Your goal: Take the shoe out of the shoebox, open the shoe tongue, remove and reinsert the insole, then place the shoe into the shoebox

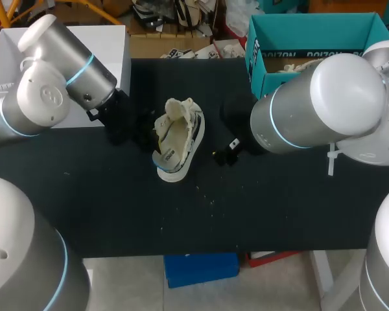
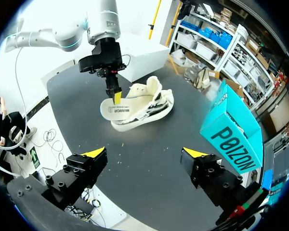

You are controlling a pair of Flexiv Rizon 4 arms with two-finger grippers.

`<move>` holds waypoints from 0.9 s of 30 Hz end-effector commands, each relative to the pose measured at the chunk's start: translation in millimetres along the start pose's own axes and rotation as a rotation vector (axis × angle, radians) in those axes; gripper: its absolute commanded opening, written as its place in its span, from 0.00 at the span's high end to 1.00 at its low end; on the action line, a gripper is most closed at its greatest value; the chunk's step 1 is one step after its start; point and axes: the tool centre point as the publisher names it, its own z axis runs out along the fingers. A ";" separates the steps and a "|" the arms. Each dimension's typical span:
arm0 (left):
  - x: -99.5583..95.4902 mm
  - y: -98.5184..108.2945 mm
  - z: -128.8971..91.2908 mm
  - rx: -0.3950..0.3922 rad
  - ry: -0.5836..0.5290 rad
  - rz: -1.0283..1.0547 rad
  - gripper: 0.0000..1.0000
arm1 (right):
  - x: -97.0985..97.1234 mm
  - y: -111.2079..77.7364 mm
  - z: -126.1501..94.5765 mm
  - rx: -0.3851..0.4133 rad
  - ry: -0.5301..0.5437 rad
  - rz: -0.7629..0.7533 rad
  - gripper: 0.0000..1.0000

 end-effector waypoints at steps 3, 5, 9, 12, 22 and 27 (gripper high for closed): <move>-4.1 6.1 0.5 -0.004 -0.034 -0.013 1.00 | 0.2 -1.1 -0.1 -0.002 0.000 0.000 0.00; -5.4 7.0 0.2 -0.012 -0.044 -0.014 1.00 | 0.2 -1.1 -0.1 -0.002 0.000 0.000 0.00; -8.3 13.3 4.0 -0.034 -0.070 -0.029 1.00 | 0.2 -1.1 -0.1 -0.002 0.000 0.000 0.00; -9.6 19.3 7.9 -0.051 -0.071 -0.028 1.00 | 0.2 -1.1 -0.1 -0.002 0.000 0.000 0.00; -18.0 39.1 14.9 -0.117 -0.059 -0.008 1.00 | 0.2 -1.1 -0.1 -0.002 0.000 0.000 0.00; -17.1 51.4 18.8 -0.142 -0.036 -0.013 1.00 | 0.2 -1.1 -0.1 -0.002 0.000 0.000 0.00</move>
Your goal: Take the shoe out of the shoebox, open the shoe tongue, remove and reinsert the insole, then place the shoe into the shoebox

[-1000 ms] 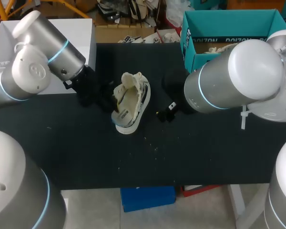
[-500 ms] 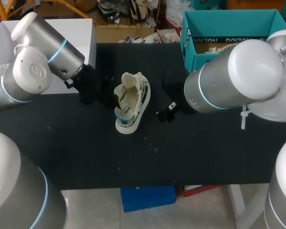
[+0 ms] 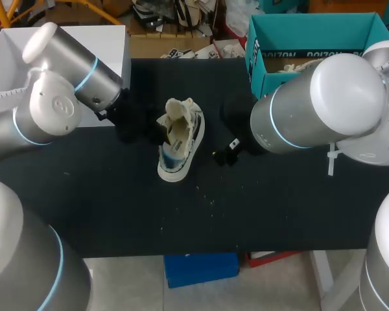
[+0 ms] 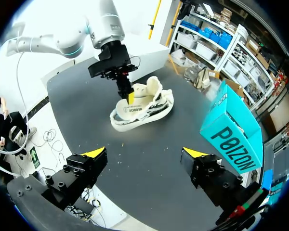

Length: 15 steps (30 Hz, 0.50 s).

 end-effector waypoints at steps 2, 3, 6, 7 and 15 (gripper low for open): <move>-3.1 13.3 10.9 -0.018 0.021 -0.011 1.00 | 0.2 -1.1 -0.1 -0.002 0.000 0.000 0.00; -3.1 15.2 11.9 -0.024 0.026 -0.014 1.00 | 0.2 -1.1 -0.1 -0.002 0.000 0.000 0.00; -4.0 19.4 15.2 -0.035 0.034 -0.019 1.00 | 0.2 -1.1 -0.1 -0.002 0.000 0.000 0.00; -4.3 20.3 16.1 -0.036 0.035 -0.019 1.00 | 0.2 -1.1 -0.1 -0.002 0.000 0.000 0.00; -3.2 13.6 23.5 -0.010 0.077 0.014 1.00 | 0.2 -1.1 -0.1 -0.002 0.000 0.000 0.00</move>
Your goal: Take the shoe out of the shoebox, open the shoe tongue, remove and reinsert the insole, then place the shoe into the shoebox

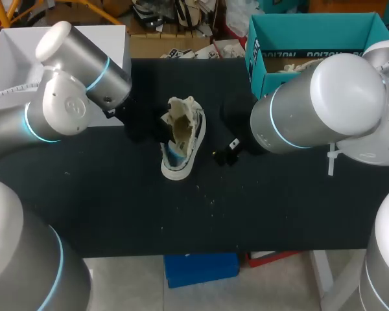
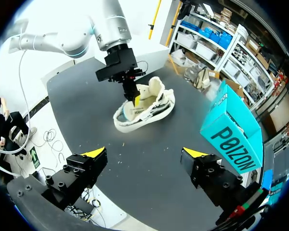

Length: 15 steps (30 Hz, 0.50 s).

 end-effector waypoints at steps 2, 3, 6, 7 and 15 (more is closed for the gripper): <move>1.6 -4.9 5.6 0.035 0.045 0.029 0.98 | 0.2 -1.1 -0.1 -0.002 0.000 0.000 0.00; 3.6 -8.3 4.3 0.052 0.052 0.035 0.98 | 0.2 -1.1 -0.1 -0.002 0.000 0.000 0.00; 9.5 -16.3 -1.4 0.088 0.072 0.041 0.82 | 0.2 -1.1 -0.1 -0.002 0.000 0.000 0.00; 10.8 -18.3 -3.9 0.103 0.073 0.043 0.69 | 0.2 -1.1 -0.1 -0.002 0.000 0.000 0.00; 1.6 -25.9 -36.8 0.122 0.037 0.036 0.37 | 0.2 -1.1 -0.1 -0.002 0.000 0.000 0.00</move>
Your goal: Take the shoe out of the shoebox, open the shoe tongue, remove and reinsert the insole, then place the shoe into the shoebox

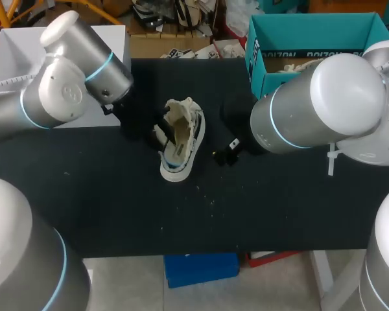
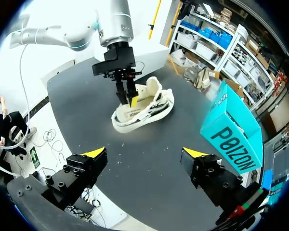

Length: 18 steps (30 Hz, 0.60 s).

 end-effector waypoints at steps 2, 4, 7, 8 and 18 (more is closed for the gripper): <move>-5.2 -10.9 -28.9 -0.005 -0.015 0.015 0.38 | 0.2 -1.1 -0.1 -0.002 0.000 0.000 0.00; -7.6 -11.8 -33.2 -0.008 -0.021 0.015 0.41 | 0.2 -1.1 -0.1 -0.002 0.000 0.000 0.00; -7.2 -13.8 -31.3 -0.042 0.001 0.032 0.70 | 0.2 -1.1 -0.1 -0.002 0.000 0.000 0.00; -6.4 -15.5 -29.1 -0.055 0.015 0.046 0.83 | 0.2 -1.1 -0.1 -0.002 0.000 0.000 0.00; 6.6 -37.2 -4.0 -0.065 0.119 0.073 1.00 | 0.2 -1.1 -0.1 -0.002 0.000 0.000 0.00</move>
